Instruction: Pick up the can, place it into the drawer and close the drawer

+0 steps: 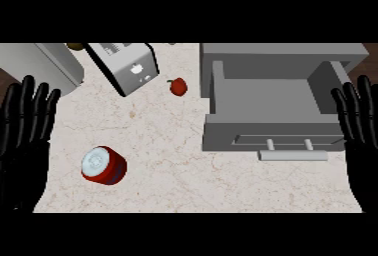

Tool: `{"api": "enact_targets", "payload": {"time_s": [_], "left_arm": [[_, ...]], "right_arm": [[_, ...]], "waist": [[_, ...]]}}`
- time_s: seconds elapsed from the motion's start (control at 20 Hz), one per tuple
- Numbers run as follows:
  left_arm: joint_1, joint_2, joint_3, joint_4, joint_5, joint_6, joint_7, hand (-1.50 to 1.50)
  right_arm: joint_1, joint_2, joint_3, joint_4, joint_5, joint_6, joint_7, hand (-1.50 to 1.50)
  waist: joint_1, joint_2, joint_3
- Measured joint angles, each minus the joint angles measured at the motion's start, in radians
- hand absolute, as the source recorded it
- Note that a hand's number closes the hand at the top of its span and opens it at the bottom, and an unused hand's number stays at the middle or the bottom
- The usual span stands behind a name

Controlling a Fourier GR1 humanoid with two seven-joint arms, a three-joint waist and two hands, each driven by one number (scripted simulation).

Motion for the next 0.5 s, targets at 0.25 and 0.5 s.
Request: {"api": "enact_targets", "payload": {"time_s": [0.25,0.5], "left_arm": [[0.088,0.093,0.089,-0.060,0.213,-0.176,-0.020,-1.50],[0.220,0.172,0.153,-0.023,0.353,-0.267,0.086,-1.50]], "right_arm": [[0.020,0.012,-0.007,-0.013,0.002,-0.010,0.003,-1.50],[0.085,0.025,-0.048,0.017,-0.009,-0.052,0.106,-1.50]], "waist": [[0.008,0.014,0.008],[0.015,0.020,0.010]]}}
